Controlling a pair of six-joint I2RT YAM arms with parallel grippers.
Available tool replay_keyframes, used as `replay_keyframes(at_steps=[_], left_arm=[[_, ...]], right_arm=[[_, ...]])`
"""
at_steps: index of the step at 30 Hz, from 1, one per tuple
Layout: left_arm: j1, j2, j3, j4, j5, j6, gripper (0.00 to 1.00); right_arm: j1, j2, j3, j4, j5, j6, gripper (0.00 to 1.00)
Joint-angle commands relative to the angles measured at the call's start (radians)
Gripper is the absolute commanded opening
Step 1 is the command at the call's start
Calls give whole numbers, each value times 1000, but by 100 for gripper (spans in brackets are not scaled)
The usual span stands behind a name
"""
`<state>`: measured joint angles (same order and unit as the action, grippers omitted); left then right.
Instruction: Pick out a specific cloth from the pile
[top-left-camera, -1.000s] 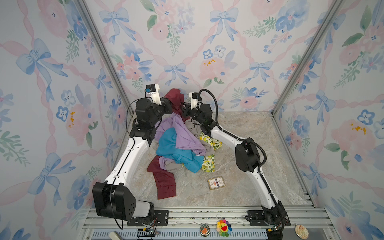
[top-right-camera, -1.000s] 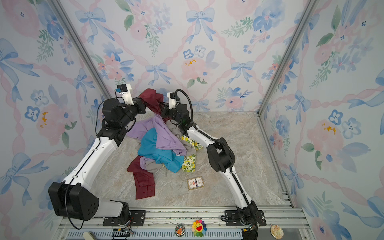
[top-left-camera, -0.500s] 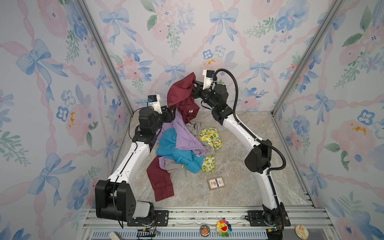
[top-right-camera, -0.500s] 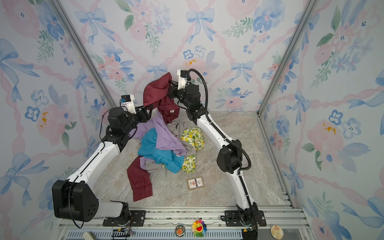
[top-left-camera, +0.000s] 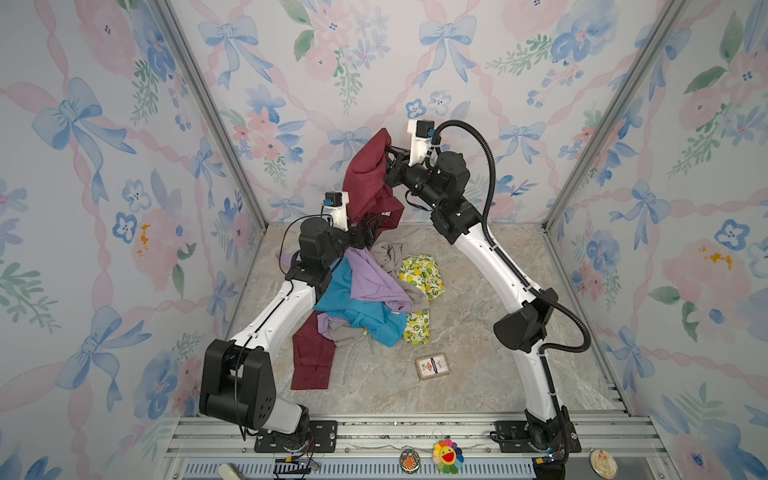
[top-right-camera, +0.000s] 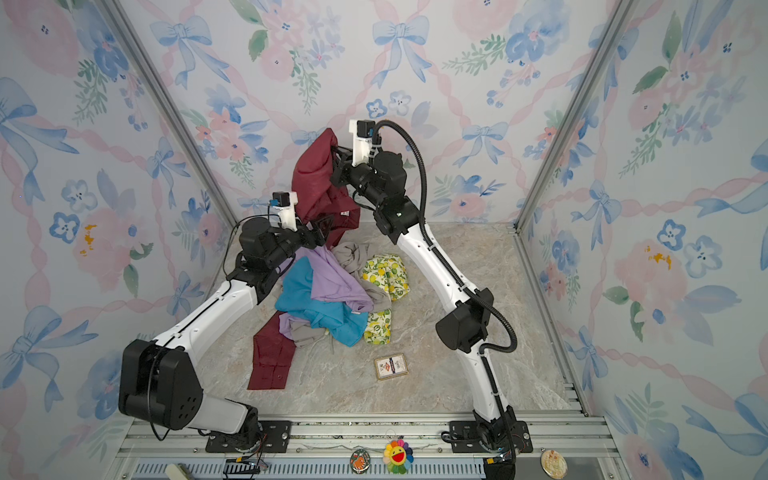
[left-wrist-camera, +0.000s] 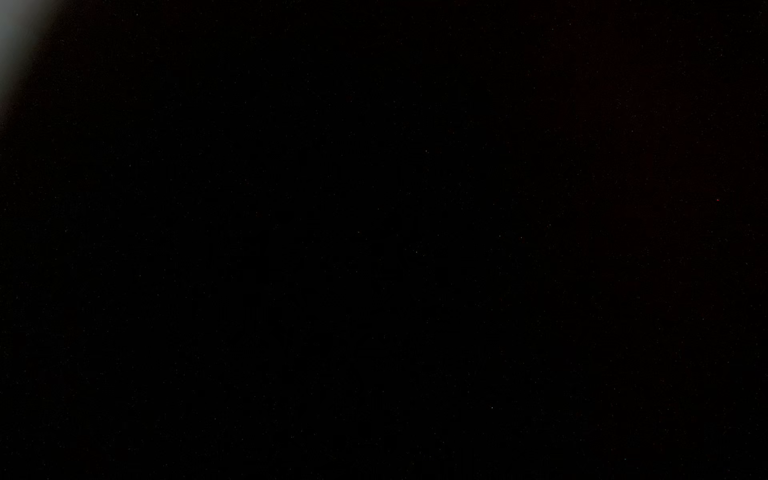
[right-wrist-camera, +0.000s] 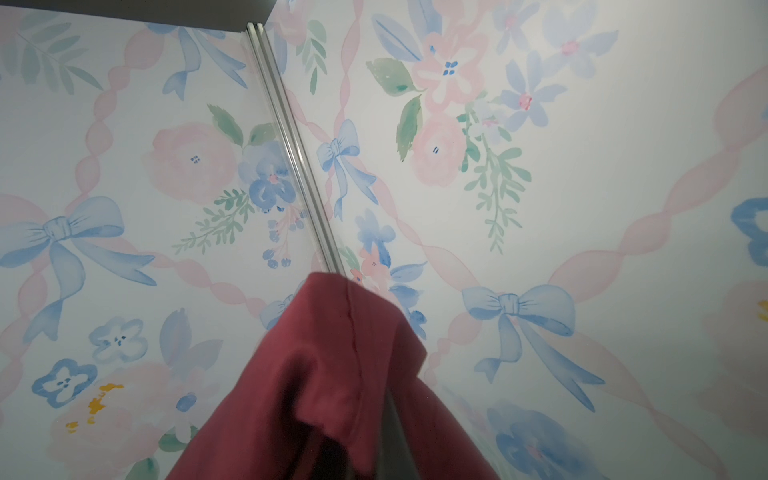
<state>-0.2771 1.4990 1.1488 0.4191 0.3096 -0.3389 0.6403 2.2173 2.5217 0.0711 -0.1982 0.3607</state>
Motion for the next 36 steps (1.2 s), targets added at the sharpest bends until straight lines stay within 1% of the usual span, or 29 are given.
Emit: replay_keyframes(at_steps=[1, 2, 6, 8, 9, 10, 11, 12, 13, 18, 20, 22, 28, 32, 36], left_arm=[[-36, 95, 76, 37, -61, 52, 89], [-42, 128, 99, 47, -91, 54, 92], [-45, 232, 203, 88, -214, 52, 93], [-39, 281, 271, 102, -232, 53, 87], [-36, 306, 305, 103, -233, 53, 76], [-32, 322, 337, 103, -228, 49, 59], [-27, 341, 367, 103, -216, 42, 34], [-22, 356, 393, 103, -207, 38, 5], [-19, 362, 411, 102, -203, 32, 0], [-5, 351, 480, 100, -154, 3, 0], [-1, 345, 521, 90, -128, -6, 0], [0, 351, 601, 47, -92, -10, 0], [-18, 377, 844, -96, -31, 4, 0], [-38, 381, 991, -159, -4, -18, 0], [-76, 376, 1077, -174, 6, -44, 0]], right_arm=[[32, -123, -43, 68, -12, -25, 0], [39, -143, -69, 67, -15, -26, 0], [52, -253, -258, 113, -18, -27, 0], [52, -316, -372, 137, -14, -30, 0], [50, -344, -428, 146, -10, -33, 0], [47, -367, -477, 158, -4, -34, 0], [40, -395, -540, 176, 4, -34, 0], [32, -422, -599, 192, 9, -31, 0], [18, -446, -653, 205, 15, -24, 0], [-72, -521, -874, 289, 24, 49, 0], [-95, -527, -921, 297, 23, 66, 0], [-109, -515, -940, 296, 11, 81, 0], [-110, -425, -901, 268, -56, 119, 0], [-82, -335, -797, 195, -104, 116, 0], [-50, -233, -665, 128, -135, 114, 0]])
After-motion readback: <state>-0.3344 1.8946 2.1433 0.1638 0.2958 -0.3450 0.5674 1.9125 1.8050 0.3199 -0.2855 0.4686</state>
